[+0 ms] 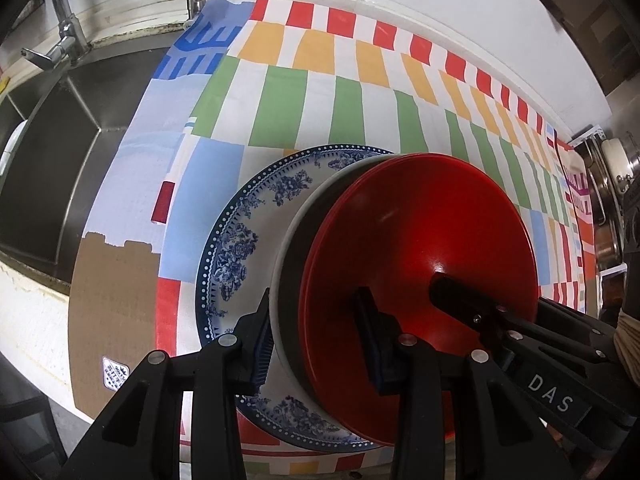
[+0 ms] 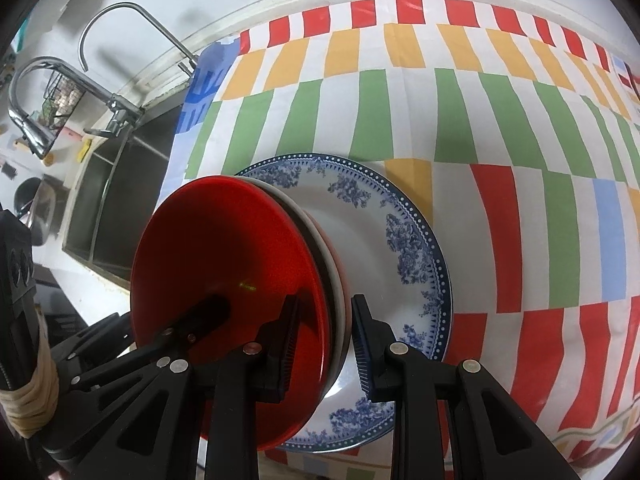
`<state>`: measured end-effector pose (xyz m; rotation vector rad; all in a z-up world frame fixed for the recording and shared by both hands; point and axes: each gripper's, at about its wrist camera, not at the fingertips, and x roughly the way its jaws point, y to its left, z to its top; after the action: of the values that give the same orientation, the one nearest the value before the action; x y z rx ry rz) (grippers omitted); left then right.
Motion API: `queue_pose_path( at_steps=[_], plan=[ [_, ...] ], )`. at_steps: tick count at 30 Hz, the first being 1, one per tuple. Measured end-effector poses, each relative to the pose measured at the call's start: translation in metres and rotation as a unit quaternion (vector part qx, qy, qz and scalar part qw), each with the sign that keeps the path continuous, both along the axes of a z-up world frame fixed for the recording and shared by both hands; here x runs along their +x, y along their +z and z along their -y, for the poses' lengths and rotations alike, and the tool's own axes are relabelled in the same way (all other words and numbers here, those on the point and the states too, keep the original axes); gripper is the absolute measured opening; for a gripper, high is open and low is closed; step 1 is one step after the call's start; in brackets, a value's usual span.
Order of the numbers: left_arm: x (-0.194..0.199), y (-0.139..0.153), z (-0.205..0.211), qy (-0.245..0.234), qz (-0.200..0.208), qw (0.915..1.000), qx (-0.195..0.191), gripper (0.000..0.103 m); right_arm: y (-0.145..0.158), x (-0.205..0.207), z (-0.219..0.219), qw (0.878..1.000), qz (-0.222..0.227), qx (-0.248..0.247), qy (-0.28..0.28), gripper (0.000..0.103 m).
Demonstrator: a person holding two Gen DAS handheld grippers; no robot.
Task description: Organize plates and bowls
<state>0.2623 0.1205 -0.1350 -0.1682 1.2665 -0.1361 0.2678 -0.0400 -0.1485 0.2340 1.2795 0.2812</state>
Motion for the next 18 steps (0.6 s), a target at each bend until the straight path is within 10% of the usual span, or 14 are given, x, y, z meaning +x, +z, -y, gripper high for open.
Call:
queue_pose_path(
  at_steps=[8, 18],
  plan=[
    [-0.017, 0.020, -0.009, 0.009, 0.078, 0.9960, 0.042, 0.056, 0.005, -0.005, -0.001, 0.999, 0.032, 0.002, -0.006, 0.040],
    [-0.076, 0.066, -0.001, 0.026, 0.219, 0.9706, 0.096, 0.081, 0.063, -0.059, 0.014, 0.979, 0.186, -0.068, -0.039, 0.062]
  ],
)
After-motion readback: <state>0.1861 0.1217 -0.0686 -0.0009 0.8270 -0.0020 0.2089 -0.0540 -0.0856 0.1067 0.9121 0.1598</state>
